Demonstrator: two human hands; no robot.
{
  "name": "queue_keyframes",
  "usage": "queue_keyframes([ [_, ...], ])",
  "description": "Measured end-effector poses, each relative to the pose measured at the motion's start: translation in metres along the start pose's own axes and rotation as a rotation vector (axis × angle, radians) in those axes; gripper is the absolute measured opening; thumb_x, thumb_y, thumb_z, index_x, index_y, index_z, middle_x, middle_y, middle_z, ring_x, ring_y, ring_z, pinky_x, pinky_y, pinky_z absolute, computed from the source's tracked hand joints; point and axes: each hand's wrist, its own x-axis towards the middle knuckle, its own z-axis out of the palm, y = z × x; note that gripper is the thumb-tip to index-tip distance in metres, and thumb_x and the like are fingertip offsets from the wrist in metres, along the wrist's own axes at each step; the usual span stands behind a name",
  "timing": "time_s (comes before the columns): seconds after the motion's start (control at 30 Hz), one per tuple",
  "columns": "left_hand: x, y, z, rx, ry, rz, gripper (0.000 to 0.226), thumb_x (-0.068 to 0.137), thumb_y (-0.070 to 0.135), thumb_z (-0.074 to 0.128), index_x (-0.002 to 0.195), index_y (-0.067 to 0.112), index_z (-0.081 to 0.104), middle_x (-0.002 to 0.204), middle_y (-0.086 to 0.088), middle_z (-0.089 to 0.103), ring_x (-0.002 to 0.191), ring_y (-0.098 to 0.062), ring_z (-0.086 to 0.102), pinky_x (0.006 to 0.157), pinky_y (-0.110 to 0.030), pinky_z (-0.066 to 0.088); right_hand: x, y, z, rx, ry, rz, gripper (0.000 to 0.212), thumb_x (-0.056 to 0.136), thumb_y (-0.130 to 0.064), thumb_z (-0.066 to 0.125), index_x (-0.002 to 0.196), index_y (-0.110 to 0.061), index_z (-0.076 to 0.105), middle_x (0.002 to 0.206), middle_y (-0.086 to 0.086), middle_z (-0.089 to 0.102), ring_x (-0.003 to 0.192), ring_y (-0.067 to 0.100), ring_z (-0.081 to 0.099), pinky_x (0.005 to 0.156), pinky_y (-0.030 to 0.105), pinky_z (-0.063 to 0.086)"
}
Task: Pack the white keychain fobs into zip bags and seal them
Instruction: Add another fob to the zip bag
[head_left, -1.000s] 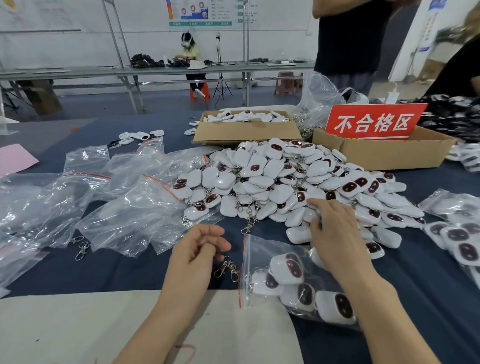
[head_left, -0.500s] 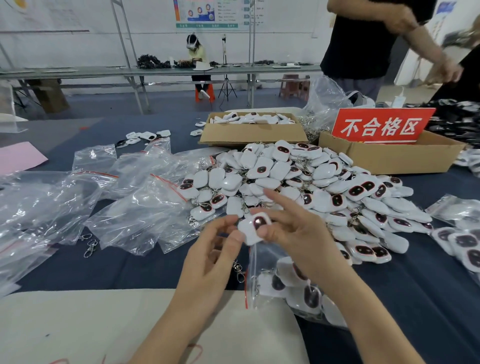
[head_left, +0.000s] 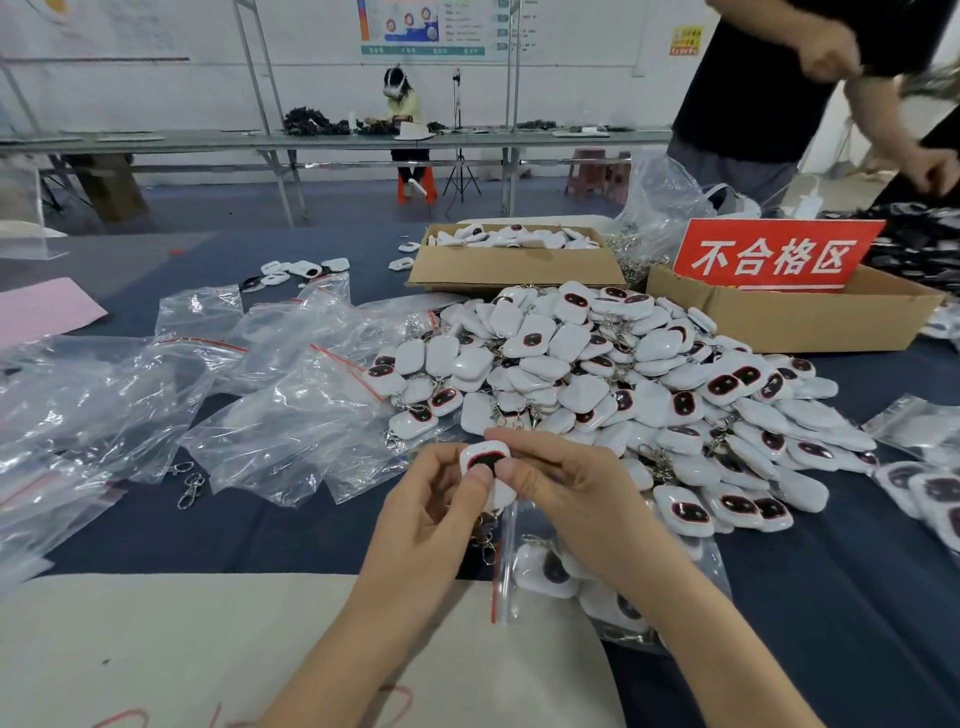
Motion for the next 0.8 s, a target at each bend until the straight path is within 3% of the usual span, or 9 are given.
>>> queue_keyframes([
  [0.33,0.0022,0.0002,-0.0047,0.025,-0.014,0.004,0.008,0.092,0.034,0.062,0.091,0.026,0.065,0.075,0.008,0.058,0.069,-0.007,0.052,0.065,-0.017,0.045,-0.0007,-0.0003,0.0019,-0.034,-0.030,-0.015,0.030,0.096,-0.019,0.064,0.107,-0.046,0.070,0.107,-0.016,0.074,0.105,-0.002,0.067,0.087,0.007,0.047],
  [0.47,0.0013,-0.0010,-0.0037,0.023,-0.015,0.000,0.014,0.092,0.038,0.062,0.096,0.026,0.066,0.074,0.003,0.056,0.069,-0.009,0.050,0.064,-0.021,0.043,-0.0012,-0.0014,0.0018,0.012,-0.012,0.006,0.036,0.096,-0.016,0.065,0.100,-0.051,0.074,0.105,-0.017,0.075,0.102,-0.002,0.069,0.084,0.007,0.048],
  [0.57,0.0009,-0.0011,-0.0026,0.027,-0.030,0.000,0.018,0.093,0.038,0.062,0.103,0.025,0.068,0.083,-0.010,0.064,0.075,-0.011,0.055,0.069,-0.023,0.047,-0.0012,-0.0020,0.0018,0.049,0.001,0.017,0.040,0.096,-0.014,0.065,0.096,-0.052,0.074,0.102,-0.018,0.076,0.101,-0.001,0.070,0.082,0.006,0.049],
  [0.63,0.0004,-0.0008,-0.0022,0.029,-0.038,-0.005,0.018,0.093,0.037,0.063,0.106,0.026,0.069,0.093,-0.015,0.066,0.080,-0.019,0.059,0.074,-0.026,0.050,-0.0012,-0.0015,0.0014,0.069,0.011,0.028,0.040,0.095,-0.013,0.066,0.093,-0.052,0.075,0.099,-0.016,0.077,0.099,0.001,0.071,0.081,0.008,0.050],
  [0.73,-0.0006,-0.0007,-0.0015,0.026,-0.053,-0.006,0.017,0.092,0.032,0.065,0.108,0.027,0.068,0.099,-0.015,0.069,0.094,-0.037,0.063,0.085,-0.041,0.054,-0.0007,0.0000,0.0004,0.101,0.026,0.047,0.036,0.094,-0.010,0.067,0.091,-0.044,0.077,0.095,-0.011,0.078,0.095,0.005,0.073,0.080,0.011,0.052],
  [0.8,-0.0009,-0.0005,-0.0012,0.027,-0.058,-0.004,0.018,0.090,0.029,0.066,0.108,0.029,0.068,0.099,-0.016,0.069,0.093,-0.038,0.062,0.084,-0.040,0.054,-0.0002,0.0011,0.0001,0.116,0.028,0.063,0.032,0.094,-0.008,0.066,0.093,-0.039,0.076,0.094,-0.009,0.079,0.094,0.007,0.074,0.081,0.013,0.054],
])
